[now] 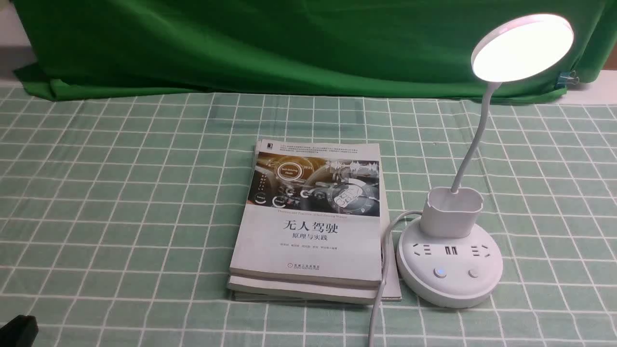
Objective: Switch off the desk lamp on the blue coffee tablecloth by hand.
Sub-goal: 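Press the power button on the lamp base to turn the lamp off with the right gripper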
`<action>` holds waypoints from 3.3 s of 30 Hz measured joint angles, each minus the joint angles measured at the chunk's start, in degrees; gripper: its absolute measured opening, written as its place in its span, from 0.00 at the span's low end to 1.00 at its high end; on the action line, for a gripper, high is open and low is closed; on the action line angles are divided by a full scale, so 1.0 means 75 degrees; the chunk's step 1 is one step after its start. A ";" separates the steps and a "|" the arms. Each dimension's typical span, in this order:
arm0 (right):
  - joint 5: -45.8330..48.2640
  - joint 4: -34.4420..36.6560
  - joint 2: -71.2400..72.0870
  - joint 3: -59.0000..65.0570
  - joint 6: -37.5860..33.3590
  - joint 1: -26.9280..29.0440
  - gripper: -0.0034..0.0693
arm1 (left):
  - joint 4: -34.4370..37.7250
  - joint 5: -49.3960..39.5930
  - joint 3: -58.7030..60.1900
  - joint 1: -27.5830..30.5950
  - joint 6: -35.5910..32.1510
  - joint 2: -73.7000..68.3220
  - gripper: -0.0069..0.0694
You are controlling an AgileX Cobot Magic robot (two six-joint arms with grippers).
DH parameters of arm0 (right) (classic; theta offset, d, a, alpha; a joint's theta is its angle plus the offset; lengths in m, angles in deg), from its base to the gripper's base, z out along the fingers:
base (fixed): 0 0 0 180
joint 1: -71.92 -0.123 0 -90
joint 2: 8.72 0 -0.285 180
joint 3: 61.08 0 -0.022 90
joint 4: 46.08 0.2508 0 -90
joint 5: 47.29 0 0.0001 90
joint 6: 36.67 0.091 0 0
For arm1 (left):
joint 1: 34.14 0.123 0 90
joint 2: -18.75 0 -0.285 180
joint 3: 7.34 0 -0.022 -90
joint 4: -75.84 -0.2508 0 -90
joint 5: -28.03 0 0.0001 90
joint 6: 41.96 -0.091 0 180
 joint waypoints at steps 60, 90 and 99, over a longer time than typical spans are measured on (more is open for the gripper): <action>0.4390 0.1043 -0.5694 -0.5107 0.0763 -0.0679 0.13 | 0.0000 0.0000 0.0000 0.0000 0.0000 0.0000 0.09; 0.4902 -0.0342 -1.2033 -0.7838 0.1446 -0.2859 0.10 | 0.0000 0.0000 0.0000 0.0000 0.0000 0.0000 0.09; 0.4109 -0.0311 -1.2071 -0.7683 0.1719 -0.2745 0.10 | 0.0000 0.0000 0.0000 0.0000 0.0000 0.0000 0.09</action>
